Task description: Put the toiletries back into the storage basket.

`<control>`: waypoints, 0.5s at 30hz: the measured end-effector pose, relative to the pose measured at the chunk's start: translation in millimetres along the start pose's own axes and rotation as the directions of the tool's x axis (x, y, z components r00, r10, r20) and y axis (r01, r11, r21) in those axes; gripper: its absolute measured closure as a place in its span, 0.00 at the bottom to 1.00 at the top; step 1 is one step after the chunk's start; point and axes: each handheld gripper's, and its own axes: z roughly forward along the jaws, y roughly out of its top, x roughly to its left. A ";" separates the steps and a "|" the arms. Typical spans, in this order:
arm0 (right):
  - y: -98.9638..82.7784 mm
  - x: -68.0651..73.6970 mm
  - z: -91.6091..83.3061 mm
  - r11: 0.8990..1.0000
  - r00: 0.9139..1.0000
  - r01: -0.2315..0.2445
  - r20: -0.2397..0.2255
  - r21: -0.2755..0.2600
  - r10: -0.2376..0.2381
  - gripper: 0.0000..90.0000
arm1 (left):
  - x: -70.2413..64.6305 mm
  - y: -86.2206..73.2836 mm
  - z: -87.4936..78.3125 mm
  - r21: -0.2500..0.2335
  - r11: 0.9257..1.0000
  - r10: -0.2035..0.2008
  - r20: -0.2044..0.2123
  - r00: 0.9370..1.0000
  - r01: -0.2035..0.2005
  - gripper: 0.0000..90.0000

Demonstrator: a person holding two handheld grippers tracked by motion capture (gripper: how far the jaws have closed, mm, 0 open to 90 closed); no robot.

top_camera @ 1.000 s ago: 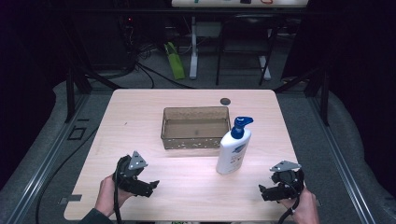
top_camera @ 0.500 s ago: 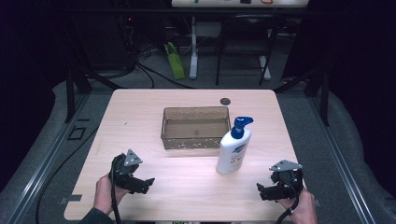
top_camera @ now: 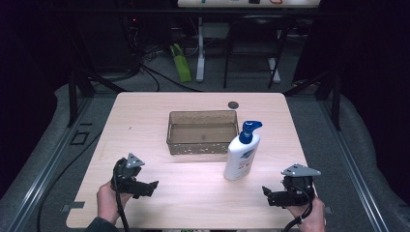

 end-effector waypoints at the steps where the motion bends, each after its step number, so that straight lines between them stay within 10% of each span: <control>1: 0.0 0.0 0.0 1.000 1.000 0.000 0.000 0.000 0.000 0.00 | 4.3 -2.3 0.8 0.012 0.999 -0.041 0.014 0.999 0.041 0.02; 5: 4.3 1.6 -2.2 0.999 0.999 -0.023 -0.028 -0.038 0.022 0.00 | 18.5 -10.2 1.2 0.051 0.974 -0.224 0.021 0.974 0.223 0.02; 13: 12.1 2.5 -8.3 0.998 1.000 -0.022 -0.021 -0.061 0.021 0.00 | 23.2 -11.7 15.0 0.183 0.921 -0.353 0.022 0.935 0.343 0.17; 15: 13.5 2.7 -8.8 0.998 0.999 -0.028 -0.025 -0.061 0.026 0.00 | 25.0 -12.0 17.4 0.217 0.914 -0.356 0.027 0.934 0.343 0.17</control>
